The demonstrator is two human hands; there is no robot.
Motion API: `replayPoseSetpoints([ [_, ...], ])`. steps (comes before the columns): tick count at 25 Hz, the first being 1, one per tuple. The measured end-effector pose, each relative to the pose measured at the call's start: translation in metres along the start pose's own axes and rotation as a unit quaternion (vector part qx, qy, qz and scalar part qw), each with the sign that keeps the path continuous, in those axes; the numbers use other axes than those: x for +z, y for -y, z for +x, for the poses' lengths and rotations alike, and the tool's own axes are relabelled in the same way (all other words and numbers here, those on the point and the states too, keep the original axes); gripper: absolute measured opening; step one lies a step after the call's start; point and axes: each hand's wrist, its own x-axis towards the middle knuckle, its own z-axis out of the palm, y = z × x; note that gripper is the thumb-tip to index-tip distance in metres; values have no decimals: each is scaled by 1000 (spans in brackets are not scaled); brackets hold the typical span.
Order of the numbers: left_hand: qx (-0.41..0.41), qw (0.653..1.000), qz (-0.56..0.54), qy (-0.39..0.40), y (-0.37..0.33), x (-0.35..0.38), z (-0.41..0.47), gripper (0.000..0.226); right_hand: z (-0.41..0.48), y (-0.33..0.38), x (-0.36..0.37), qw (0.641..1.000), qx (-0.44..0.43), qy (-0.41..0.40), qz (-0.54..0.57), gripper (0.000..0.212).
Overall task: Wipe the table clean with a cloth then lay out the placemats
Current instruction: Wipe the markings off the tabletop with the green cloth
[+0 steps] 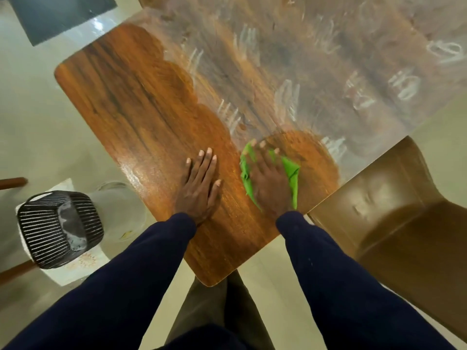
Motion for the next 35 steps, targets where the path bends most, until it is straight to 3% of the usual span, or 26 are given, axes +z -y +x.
replayPoseSetpoints([
  [2,2,1000,2,-5,0,2,0,63,-35,-14,3,992,-124,28,-5,59],
  [3,1,1000,4,-9,1,3,1,63,-45,-34,1,989,-147,25,-7,59],
  [4,1,1000,7,-11,1,3,1,63,-49,-55,-2,991,-131,14,-11,60],
  [7,-2,1000,4,-15,3,6,1,65,-8,-92,-18,999,28,-12,-15,57],
  [9,0,1000,-1,-18,4,6,1,64,41,-79,-23,994,105,-34,4,57],
  [11,1,1000,0,-22,5,7,1,64,80,-48,-20,992,115,-51,9,56],
  [13,1,1000,-6,-19,5,5,0,64,88,-16,-13,996,74,-47,-3,56],
  [15,4,1000,-4,-19,5,4,1,63,64,0,-6,999,-19,-14,-26,56],
  [19,-2,1000,-12,-27,4,4,1,61,2,-47,-10,983,-179,38,-11,57],
  [24,-5,999,-13,-35,6,11,2,60,79,-75,-24,1000,-8,-28,9,56],
  [27,-9,998,6,-57,8,11,1,58,133,-47,-19,999,24,-46,12,57],
  [29,-56,995,-5,-78,8,6,7,58,133,-23,-14,999,-29,-34,8,57],
  [31,-115,988,-13,-103,7,0,18,59,100,-10,-6,989,-146,5,-4,58],
  [33,-160,980,-34,-115,9,-4,34,59,65,-25,-4,961,-273,42,-2,60],
  [35,-184,975,-41,-121,12,-5,44,59,54,-59,-9,952,-304,30,0,63],
])
